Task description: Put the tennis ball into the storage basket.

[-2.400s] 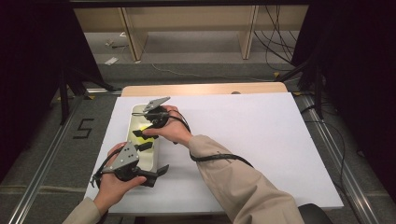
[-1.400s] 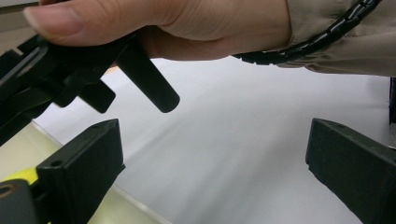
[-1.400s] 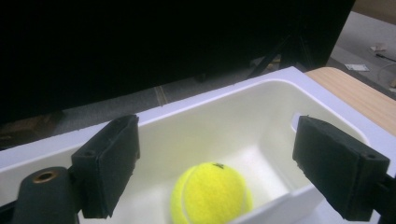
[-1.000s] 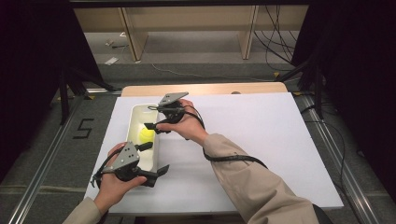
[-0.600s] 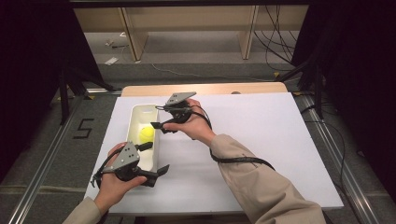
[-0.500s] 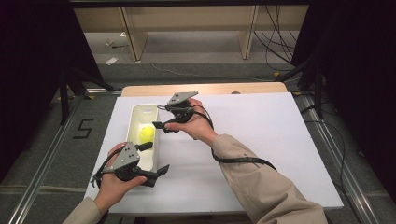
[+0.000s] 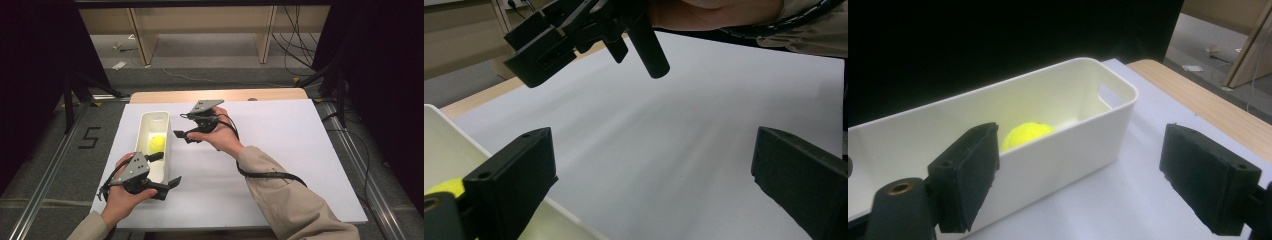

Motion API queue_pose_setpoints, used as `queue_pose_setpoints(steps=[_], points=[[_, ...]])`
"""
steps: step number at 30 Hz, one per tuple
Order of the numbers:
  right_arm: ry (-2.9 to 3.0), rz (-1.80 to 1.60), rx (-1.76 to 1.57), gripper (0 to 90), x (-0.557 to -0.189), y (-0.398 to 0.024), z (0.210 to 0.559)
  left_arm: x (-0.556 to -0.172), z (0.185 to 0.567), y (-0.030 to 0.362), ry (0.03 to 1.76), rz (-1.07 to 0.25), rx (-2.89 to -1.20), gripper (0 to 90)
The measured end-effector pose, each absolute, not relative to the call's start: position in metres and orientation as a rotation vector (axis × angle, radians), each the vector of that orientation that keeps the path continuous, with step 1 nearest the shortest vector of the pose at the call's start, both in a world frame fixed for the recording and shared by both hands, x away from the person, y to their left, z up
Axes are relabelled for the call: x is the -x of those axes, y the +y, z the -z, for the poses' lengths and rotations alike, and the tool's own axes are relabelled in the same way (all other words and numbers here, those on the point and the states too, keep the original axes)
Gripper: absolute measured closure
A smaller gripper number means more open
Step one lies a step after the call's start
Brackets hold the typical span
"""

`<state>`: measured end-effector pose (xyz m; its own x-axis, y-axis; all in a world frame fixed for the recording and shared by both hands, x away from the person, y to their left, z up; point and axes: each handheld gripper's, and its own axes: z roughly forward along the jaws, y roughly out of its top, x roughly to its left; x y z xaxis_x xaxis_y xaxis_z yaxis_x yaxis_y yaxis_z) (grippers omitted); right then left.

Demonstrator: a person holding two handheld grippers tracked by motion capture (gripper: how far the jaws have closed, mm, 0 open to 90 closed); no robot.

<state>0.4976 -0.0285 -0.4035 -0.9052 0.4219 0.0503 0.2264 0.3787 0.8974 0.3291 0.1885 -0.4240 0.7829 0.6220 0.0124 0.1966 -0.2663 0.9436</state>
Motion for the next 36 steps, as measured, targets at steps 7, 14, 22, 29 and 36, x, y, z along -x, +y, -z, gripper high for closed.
queue_pose_setpoints(steps=[7,14,22,29,36], points=[[2.440,-1.538,-0.589,17.2,-0.495,-0.040,0.402,-0.329,0.424,0.188,0.629,-0.463,-1.831,3.7],[2.434,-1.536,-0.608,17.2,-0.491,-0.050,0.404,-0.329,0.424,0.188,0.633,-0.460,-1.827,3.7],[2.421,-1.532,-0.630,17.2,-0.487,-0.065,0.407,-0.329,0.424,0.188,0.630,-0.465,-1.830,3.7],[2.410,-1.522,-0.647,17.2,-0.484,-0.080,0.407,-0.329,0.424,0.188,0.631,-0.463,-1.832,3.7],[2.397,-1.518,-0.656,17.2,-0.481,-0.091,0.407,-0.329,0.424,0.188,0.632,-0.464,-1.831,3.7]])
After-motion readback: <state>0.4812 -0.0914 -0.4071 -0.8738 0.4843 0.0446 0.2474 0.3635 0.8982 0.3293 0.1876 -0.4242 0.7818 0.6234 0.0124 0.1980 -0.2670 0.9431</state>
